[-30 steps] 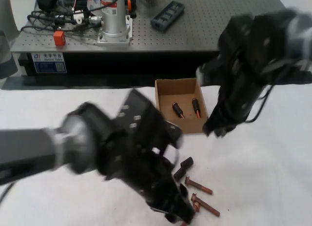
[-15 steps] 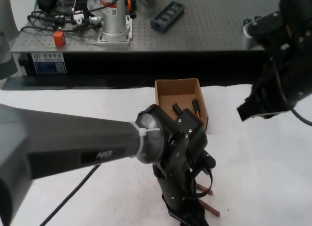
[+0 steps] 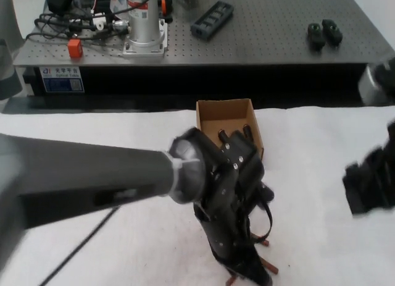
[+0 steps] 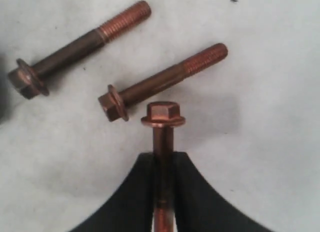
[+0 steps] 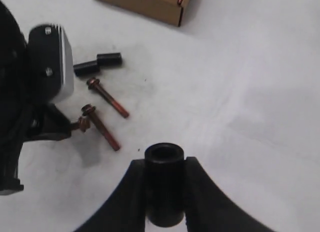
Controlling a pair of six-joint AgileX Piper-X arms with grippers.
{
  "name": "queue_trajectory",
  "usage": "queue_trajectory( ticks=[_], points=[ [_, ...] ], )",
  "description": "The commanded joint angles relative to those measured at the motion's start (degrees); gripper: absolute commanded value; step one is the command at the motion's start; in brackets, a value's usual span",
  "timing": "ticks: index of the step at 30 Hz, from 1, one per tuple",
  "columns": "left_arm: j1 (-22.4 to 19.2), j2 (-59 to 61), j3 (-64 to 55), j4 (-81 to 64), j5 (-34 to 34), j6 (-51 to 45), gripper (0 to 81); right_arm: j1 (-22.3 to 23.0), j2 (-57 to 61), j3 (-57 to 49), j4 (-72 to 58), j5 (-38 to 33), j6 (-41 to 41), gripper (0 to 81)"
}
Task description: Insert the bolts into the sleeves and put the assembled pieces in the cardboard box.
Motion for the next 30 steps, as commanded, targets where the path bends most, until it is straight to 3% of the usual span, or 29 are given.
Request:
queue_trajectory(
  ticks=[1,5,9,12,15,19,30],
  points=[
    [2.12,-12.88,4.57,-5.85,2.19,-7.68,0.7,-0.26,-0.69,0.86,-0.82,-2.37,0.78,1.0],
    [5.44,-24.66,14.52,-20.09,6.75,-14.53,0.7,-0.26,-1.04,9.97,-8.33,-14.10,3.91,1.0],
    [7.80,-33.28,24.61,-43.49,12.14,-26.51,0.7,0.66,0.45,18.47,-28.42,-29.88,8.83,1.0],
    [8.20,-35.91,29.94,-58.17,12.17,-34.65,0.7,2.81,2.41,22.42,-42.90,-35.18,16.82,1.0],
    [8.20,-36.05,32.67,-65.75,13.42,-37.93,0.7,5.66,4.09,23.36,-52.28,-35.51,21.61,1.0],
    [8.20,-36.05,33.09,-64.99,14.32,-38.65,0.7,7.76,5.03,23.33,-62.50,-34.68,24.82,1.0],
    [8.20,-36.05,33.09,-65.24,18.15,-38.65,0.7,7.81,5.00,23.33,-69.88,-32.41,26.86,1.0]
  ],
)
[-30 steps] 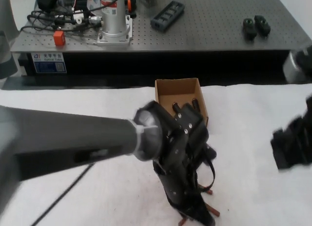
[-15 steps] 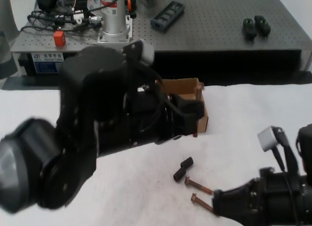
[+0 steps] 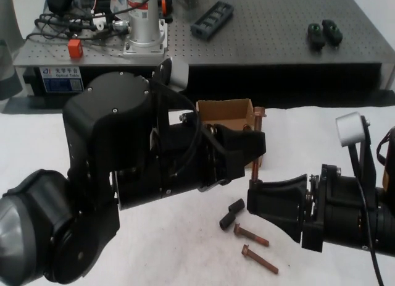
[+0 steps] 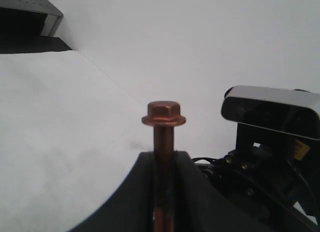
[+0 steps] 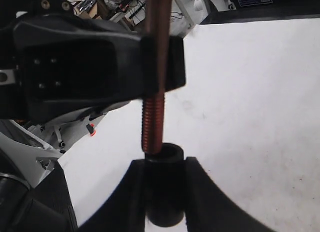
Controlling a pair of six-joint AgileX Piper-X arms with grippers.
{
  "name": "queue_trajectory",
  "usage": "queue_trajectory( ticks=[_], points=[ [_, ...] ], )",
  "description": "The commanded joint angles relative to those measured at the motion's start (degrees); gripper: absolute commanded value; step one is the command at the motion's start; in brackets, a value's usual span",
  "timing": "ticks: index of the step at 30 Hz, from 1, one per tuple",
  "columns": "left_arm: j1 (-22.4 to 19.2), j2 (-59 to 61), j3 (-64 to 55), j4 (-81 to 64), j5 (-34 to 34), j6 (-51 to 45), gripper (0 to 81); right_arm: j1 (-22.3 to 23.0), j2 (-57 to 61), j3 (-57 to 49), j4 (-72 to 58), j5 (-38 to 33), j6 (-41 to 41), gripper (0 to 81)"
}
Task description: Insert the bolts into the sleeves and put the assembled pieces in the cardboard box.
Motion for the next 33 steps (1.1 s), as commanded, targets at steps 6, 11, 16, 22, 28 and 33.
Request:
queue_trajectory(
  ticks=[6,11,16,22,28,33],
  points=[
    [0.18,-0.50,-0.28,-1.14,2.93,-1.36,0.7,0.08,0.09,-0.14,-4.25,1.47,0.95,1.0],
    [0.18,-0.50,-0.28,-1.14,3.61,-1.36,0.7,0.08,0.09,-0.14,-7.79,1.46,2.43,1.0],
    [0.18,-0.50,-0.28,-1.14,3.61,-1.36,0.7,0.08,0.09,-0.14,-7.87,-0.26,2.43,1.0],
    [0.18,-0.50,-0.28,-1.14,4.04,-1.36,0.7,0.08,0.09,-0.14,-8.00,-0.36,1.58,1.0],
    [0.18,-0.50,-0.28,-1.14,4.68,-1.36,0.7,0.08,0.09,-0.08,-10.34,0.15,1.52,1.0],
    [0.18,-0.50,-0.28,-1.14,4.68,-1.36,0.7,0.08,0.09,-0.08,-14.21,0.15,1.63,1.0]
  ],
)
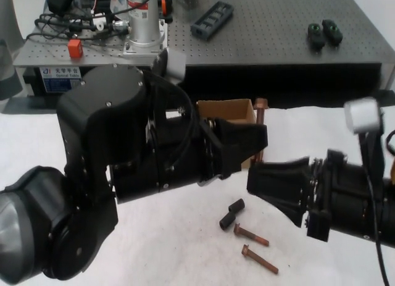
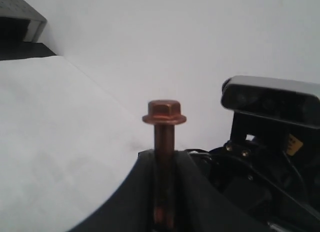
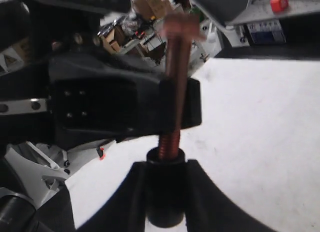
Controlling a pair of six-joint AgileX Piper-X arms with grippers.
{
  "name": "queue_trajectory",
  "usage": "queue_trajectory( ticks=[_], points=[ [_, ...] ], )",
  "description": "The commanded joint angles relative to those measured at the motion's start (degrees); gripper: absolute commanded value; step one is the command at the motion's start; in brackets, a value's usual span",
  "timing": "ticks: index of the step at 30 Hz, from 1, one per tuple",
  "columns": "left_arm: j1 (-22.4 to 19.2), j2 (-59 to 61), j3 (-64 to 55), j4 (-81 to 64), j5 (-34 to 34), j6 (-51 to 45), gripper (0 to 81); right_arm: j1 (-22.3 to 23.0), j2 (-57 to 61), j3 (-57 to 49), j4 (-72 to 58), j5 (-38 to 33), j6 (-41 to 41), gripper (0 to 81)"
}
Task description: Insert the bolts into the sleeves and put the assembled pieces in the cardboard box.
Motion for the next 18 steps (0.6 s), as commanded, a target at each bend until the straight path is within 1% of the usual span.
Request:
queue_trajectory(
  ticks=[1,7,8,9,11,13,14,15,16,18],
  points=[
    [-0.25,-0.22,0.03,0.64,1.65,-1.07,0.7,0.08,-0.15,-0.74,-4.30,0.48,-0.31,1.0],
    [-0.25,-0.22,0.03,0.64,2.15,-1.07,0.2,0.08,-0.15,-0.74,-4.29,3.10,-0.06,1.0],
    [-0.25,-0.22,0.03,0.64,2.26,-1.07,2.1,0.08,-0.15,-0.74,-4.29,3.49,-0.06,1.0],
    [-0.25,-0.22,0.03,0.64,2.25,-1.07,6.3,0.08,-0.15,-0.74,-4.12,4.36,-0.06,1.0],
    [-0.25,-0.22,0.03,0.64,1.82,-0.79,19.5,-0.23,-0.15,-0.74,-3.72,6.63,-0.06,1.0],
    [-0.25,-0.22,0.03,0.64,0.01,-0.58,40.0,-1.16,-0.15,-0.85,-3.04,10.57,-0.48,1.0],
    [-0.25,-0.22,0.03,0.99,-1.28,-0.58,48.9,-1.86,-0.02,-1.08,-2.44,11.84,-1.55,1.0],
    [-0.25,-0.22,0.03,1.80,-3.11,-0.58,54.3,-2.55,0.31,-1.77,-1.07,12.00,-3.04,1.0],
    [0.07,-0.22,0.03,2.91,-4.81,-0.58,55.6,-3.69,1.03,-3.00,0.97,12.35,-4.49,1.0],
    [0.71,-0.22,0.03,6.07,-6.02,0.75,53.6,-5.03,3.43,-6.52,6.22,14.78,-7.71,1.0]
  ],
)
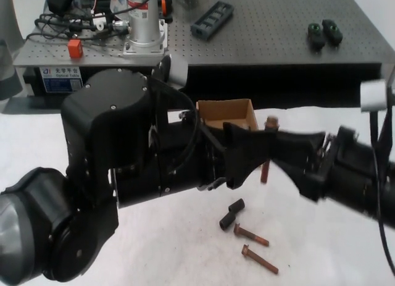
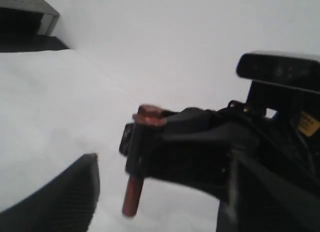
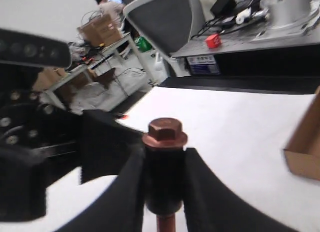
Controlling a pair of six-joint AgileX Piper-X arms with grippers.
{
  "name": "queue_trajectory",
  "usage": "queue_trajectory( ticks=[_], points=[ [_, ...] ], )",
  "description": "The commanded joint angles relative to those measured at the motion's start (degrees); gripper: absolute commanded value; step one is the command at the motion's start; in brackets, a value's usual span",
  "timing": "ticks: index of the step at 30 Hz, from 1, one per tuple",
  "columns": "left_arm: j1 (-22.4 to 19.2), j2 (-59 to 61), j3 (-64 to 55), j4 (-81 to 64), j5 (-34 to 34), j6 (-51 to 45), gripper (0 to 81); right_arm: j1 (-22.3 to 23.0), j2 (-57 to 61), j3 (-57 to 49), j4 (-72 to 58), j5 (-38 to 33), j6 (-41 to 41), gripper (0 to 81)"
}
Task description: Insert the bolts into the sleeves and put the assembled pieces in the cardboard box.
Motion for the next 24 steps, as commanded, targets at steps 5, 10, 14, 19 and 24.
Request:
queue_trajectory(
  ticks=[5,10,14,19,24],
  points=[
    [2.35,-0.22,-0.10,9.19,-4.67,4.91,49.5,-3.37,15.57,-16.74,15.83,9.56,-12.25,1.0],
    [3.69,-0.22,-0.10,17.33,-8.54,10.22,49.5,-3.04,35.54,-36.65,26.79,17.68,-18.92,1.0],
    [4.51,-0.22,-0.10,23.13,-12.13,13.43,49.5,-2.99,51.22,-52.91,37.32,22.80,-22.23,1.0],
    [4.62,-0.22,-0.10,26.53,-16.04,15.73,49.5,-2.99,64.48,-68.24,47.89,26.26,-24.12,1.0],
    [4.62,-0.22,-0.10,27.35,-16.42,15.74,49.5,-2.99,69.94,-74.56,55.38,26.73,-24.12,3.2]
  ],
)
